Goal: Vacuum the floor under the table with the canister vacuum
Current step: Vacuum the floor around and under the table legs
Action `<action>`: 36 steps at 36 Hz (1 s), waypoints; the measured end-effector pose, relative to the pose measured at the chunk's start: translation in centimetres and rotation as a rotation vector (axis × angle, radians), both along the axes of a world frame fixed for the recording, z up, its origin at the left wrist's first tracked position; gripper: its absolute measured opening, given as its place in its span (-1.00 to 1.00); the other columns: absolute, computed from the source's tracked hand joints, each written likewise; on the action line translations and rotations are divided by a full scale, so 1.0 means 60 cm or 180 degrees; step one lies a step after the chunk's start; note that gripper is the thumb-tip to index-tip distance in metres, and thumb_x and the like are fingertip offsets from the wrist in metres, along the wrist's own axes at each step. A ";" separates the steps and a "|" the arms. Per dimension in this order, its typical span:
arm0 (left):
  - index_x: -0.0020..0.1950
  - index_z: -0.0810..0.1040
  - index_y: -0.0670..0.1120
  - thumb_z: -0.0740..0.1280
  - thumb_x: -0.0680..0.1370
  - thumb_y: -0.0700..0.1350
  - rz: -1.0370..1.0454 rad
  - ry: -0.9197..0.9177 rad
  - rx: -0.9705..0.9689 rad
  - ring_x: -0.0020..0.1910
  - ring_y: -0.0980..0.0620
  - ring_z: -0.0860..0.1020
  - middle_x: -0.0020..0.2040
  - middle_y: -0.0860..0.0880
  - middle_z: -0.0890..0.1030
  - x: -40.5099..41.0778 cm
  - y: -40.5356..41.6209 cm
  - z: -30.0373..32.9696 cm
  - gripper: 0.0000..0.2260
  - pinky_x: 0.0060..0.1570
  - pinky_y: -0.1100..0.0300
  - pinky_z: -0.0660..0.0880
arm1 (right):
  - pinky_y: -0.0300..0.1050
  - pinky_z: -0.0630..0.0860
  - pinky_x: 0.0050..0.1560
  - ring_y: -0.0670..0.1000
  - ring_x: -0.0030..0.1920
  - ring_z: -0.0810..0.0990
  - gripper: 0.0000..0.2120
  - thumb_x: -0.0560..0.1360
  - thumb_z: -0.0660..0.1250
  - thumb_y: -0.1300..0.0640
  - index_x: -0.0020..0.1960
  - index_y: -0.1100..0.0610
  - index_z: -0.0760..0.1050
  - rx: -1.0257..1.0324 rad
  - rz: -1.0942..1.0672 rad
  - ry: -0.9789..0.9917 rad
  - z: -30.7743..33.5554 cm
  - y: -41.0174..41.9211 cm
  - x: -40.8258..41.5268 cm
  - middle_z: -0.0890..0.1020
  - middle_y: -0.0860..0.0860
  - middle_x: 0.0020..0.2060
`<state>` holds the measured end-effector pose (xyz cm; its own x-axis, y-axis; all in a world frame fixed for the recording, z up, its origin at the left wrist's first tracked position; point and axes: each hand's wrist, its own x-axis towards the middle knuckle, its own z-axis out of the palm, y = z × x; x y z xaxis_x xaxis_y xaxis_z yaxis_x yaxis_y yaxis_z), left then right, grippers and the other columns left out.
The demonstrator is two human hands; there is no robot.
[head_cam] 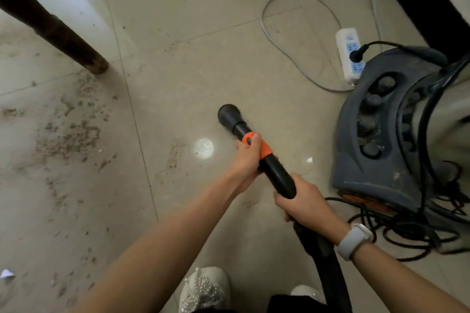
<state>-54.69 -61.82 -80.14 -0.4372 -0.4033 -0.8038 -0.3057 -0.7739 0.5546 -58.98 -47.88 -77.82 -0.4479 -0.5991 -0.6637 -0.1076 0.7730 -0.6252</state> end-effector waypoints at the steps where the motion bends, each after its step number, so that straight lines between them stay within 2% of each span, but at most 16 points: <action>1: 0.37 0.16 -0.17 0.14 0.66 -0.04 -0.0171 0.0058 0.0081 -0.31 -0.05 0.56 -0.13 -0.10 0.41 -0.014 0.009 0.003 -0.65 -0.12 -0.01 0.57 | -0.03 0.58 -0.33 0.00 -0.46 0.63 -0.85 0.43 0.35 0.10 -0.09 0.02 0.37 -0.0009 -0.0140 0.0083 0.001 0.011 -0.003 0.60 0.04 -0.34; 5: 0.34 0.17 -0.16 0.13 0.66 -0.01 -0.0497 0.0109 0.0123 -0.29 -0.06 0.57 -0.10 -0.12 0.44 -0.042 0.021 -0.001 -0.66 -0.25 0.07 0.58 | -0.08 0.55 -0.39 0.02 -0.47 0.62 -0.84 0.43 0.34 0.17 -0.10 0.07 0.35 -0.0086 -0.0404 -0.0016 -0.001 0.022 -0.006 0.59 0.08 -0.38; 9: 0.36 0.18 -0.18 0.14 0.65 -0.02 -0.0106 -0.0037 -0.0174 -0.29 -0.07 0.57 -0.10 -0.11 0.42 -0.007 -0.010 -0.021 -0.63 -0.29 0.08 0.56 | -0.11 0.53 -0.40 -0.01 -0.51 0.58 -0.83 0.43 0.33 0.21 -0.07 0.10 0.35 -0.0221 -0.0079 -0.0415 -0.012 -0.014 0.002 0.56 0.03 -0.47; 11: 0.38 0.19 -0.21 0.14 0.65 -0.01 0.0153 -0.0140 -0.0307 -0.34 -0.04 0.61 -0.11 -0.11 0.44 0.026 -0.034 -0.032 -0.61 -0.38 0.13 0.55 | -0.12 0.51 -0.40 0.00 -0.51 0.56 -0.81 0.43 0.31 0.24 -0.01 0.17 0.35 -0.0282 0.0168 -0.0612 -0.015 -0.041 0.013 0.55 0.03 -0.50; 13: 0.39 0.20 -0.23 0.15 0.65 -0.02 0.0359 -0.0184 -0.0426 -0.40 -0.02 0.62 -0.13 -0.11 0.45 0.060 -0.055 -0.040 -0.60 -0.42 0.16 0.55 | -0.13 0.50 -0.42 0.03 -0.51 0.54 -0.81 0.42 0.30 0.25 -0.02 0.15 0.34 -0.0323 0.0376 -0.0733 -0.015 -0.067 0.030 0.54 0.04 -0.50; 17: 0.37 0.21 -0.23 0.16 0.64 -0.02 0.0461 -0.0176 -0.0489 -0.27 -0.10 0.61 -0.11 -0.13 0.44 0.085 -0.076 -0.043 -0.61 -0.31 0.07 0.57 | -0.12 0.52 -0.40 0.04 -0.49 0.57 -0.84 0.41 0.30 0.21 -0.05 0.12 0.35 -0.0352 0.0376 -0.0645 -0.014 -0.089 0.048 0.55 0.06 -0.43; 20: 0.38 0.20 -0.21 0.19 0.63 0.02 0.0220 -0.0158 -0.0436 -0.06 -0.15 0.59 0.03 -0.17 0.43 0.051 -0.074 -0.051 -0.56 -0.28 0.07 0.54 | -0.14 0.52 -0.40 0.02 -0.48 0.58 -0.80 0.41 0.31 0.18 0.01 0.16 0.39 -0.0268 0.0158 -0.0325 -0.010 -0.076 0.030 0.56 0.03 -0.43; 21: 0.38 0.21 -0.19 0.21 0.62 0.04 0.0092 -0.0116 -0.0438 -0.04 -0.13 0.56 0.07 -0.17 0.41 0.035 -0.071 -0.052 -0.55 -0.29 0.08 0.53 | -0.12 0.53 -0.38 0.02 -0.47 0.59 -0.81 0.41 0.31 0.16 0.00 0.15 0.39 -0.0262 0.0070 -0.0204 -0.010 -0.069 0.022 0.57 0.03 -0.43; 24: 0.32 0.26 -0.13 0.25 0.60 0.05 -0.0323 0.0136 -0.0409 -0.11 -0.02 0.51 0.05 -0.14 0.41 -0.014 -0.059 -0.051 -0.60 -0.27 0.10 0.52 | -0.05 0.57 -0.30 0.01 -0.47 0.62 -0.83 0.40 0.33 0.11 -0.06 0.08 0.38 -0.0236 -0.0246 0.0142 -0.013 -0.054 0.003 0.59 0.03 -0.39; 28: 0.36 0.26 -0.11 0.25 0.61 -0.02 -0.0807 0.0341 -0.0337 -0.18 0.02 0.50 -0.05 -0.07 0.46 -0.062 -0.040 -0.034 -0.62 -0.23 0.13 0.50 | -0.14 0.52 -0.39 -0.04 -0.51 0.61 -0.85 0.40 0.32 0.08 -0.12 0.02 0.35 -0.0142 -0.0595 0.0576 -0.021 -0.042 -0.015 0.61 0.04 -0.37; 32: 0.37 0.25 -0.14 0.25 0.61 -0.03 -0.0904 0.0297 -0.0327 -0.19 0.02 0.50 -0.08 -0.07 0.46 -0.067 -0.044 -0.033 -0.60 -0.22 0.11 0.52 | -0.18 0.48 -0.46 -0.03 -0.53 0.59 -0.85 0.41 0.32 0.15 -0.10 0.07 0.35 -0.0246 -0.0621 0.0313 -0.022 -0.047 -0.017 0.59 0.07 -0.40; 36: 0.37 0.25 -0.13 0.24 0.60 -0.02 -0.0585 0.0096 -0.0601 -0.18 0.03 0.51 -0.08 -0.07 0.46 -0.044 -0.076 -0.035 -0.60 -0.23 0.13 0.51 | -0.18 0.49 -0.45 -0.02 -0.54 0.55 -0.84 0.43 0.31 0.22 -0.09 0.12 0.33 -0.0409 -0.0385 -0.0127 -0.017 -0.088 -0.014 0.56 0.09 -0.44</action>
<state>-57.33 -66.39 -82.22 -0.5397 -0.4566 -0.7072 -0.4127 -0.5888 0.6950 -59.80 -53.17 -78.85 -0.4967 -0.6235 -0.6038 0.0082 0.6923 -0.7216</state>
